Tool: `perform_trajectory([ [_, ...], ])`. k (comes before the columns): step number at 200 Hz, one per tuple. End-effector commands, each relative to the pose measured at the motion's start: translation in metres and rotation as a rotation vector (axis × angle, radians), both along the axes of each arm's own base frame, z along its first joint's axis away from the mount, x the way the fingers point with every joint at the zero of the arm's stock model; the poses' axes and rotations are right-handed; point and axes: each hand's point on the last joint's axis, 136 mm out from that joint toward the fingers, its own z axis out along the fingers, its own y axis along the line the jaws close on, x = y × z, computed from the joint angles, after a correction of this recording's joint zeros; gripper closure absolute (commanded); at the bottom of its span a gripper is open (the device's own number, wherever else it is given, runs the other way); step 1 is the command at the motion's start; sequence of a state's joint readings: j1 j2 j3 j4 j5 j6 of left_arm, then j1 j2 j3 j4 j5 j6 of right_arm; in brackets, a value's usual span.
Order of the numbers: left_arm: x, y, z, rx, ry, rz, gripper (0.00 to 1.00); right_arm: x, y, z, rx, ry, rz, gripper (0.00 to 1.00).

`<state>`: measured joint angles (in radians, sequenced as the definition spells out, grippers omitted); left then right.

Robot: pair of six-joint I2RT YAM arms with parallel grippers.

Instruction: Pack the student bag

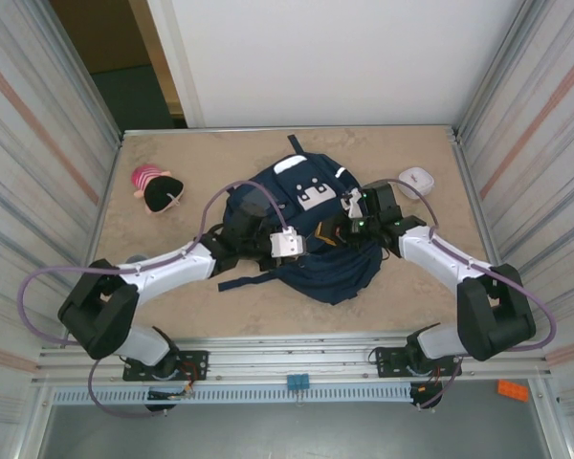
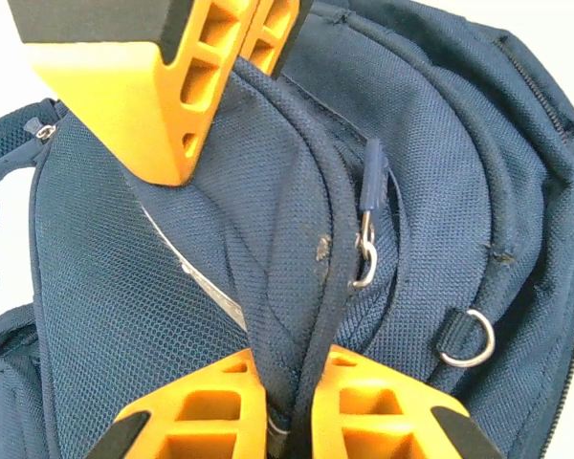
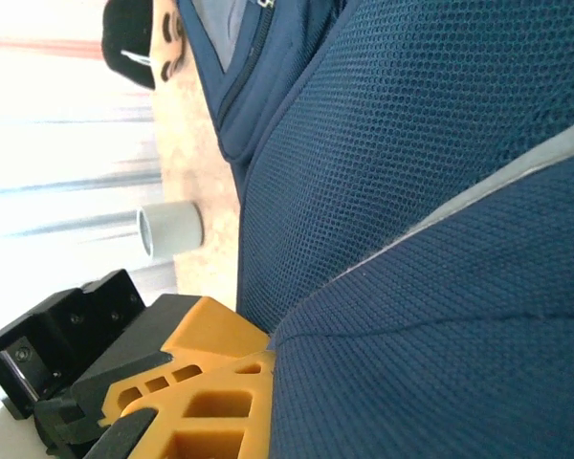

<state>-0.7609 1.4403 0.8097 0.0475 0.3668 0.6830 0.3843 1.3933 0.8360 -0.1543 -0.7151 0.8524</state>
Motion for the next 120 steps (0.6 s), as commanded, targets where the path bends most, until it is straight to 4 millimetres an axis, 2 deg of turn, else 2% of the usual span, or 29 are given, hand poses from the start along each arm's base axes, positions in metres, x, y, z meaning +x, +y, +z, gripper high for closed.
perform_trajectory([
  [1, -0.022, -0.002, 0.008, -0.088, 0.109, 0.109, 1.0, 0.011, -0.007, 0.006, -0.029, -0.08, 0.058, 1.0],
  [26, -0.031, -0.006, 0.002, -0.113, 0.145, 0.165, 1.0, 0.011, -0.01, 0.004, -0.026, -0.088, 0.091, 1.0],
  [33, -0.031, -0.005, -0.001, -0.115, 0.154, 0.18, 1.0, 0.011, -0.01, 0.006, -0.023, -0.095, 0.094, 0.97],
  [42, -0.031, -0.004, -0.003, -0.116, 0.157, 0.189, 1.0, 0.011, -0.011, 0.01, -0.021, -0.113, 0.101, 0.91],
  [65, -0.03, -0.001, -0.002, -0.105, 0.142, 0.176, 1.0, 0.005, -0.018, 0.025, -0.061, -0.181, 0.111, 0.64],
  [77, -0.028, 0.002, 0.003, -0.119, 0.159, 0.166, 1.0, -0.002, -0.027, 0.033, -0.113, -0.233, 0.107, 0.56],
  [106, -0.025, 0.006, 0.012, -0.166, 0.247, 0.151, 1.0, -0.021, -0.054, 0.043, -0.299, -0.366, 0.07, 0.52],
  [120, -0.027, 0.006, 0.014, -0.179, 0.293, 0.138, 1.0, -0.035, -0.059, 0.044, -0.369, -0.429, 0.073, 0.52],
])
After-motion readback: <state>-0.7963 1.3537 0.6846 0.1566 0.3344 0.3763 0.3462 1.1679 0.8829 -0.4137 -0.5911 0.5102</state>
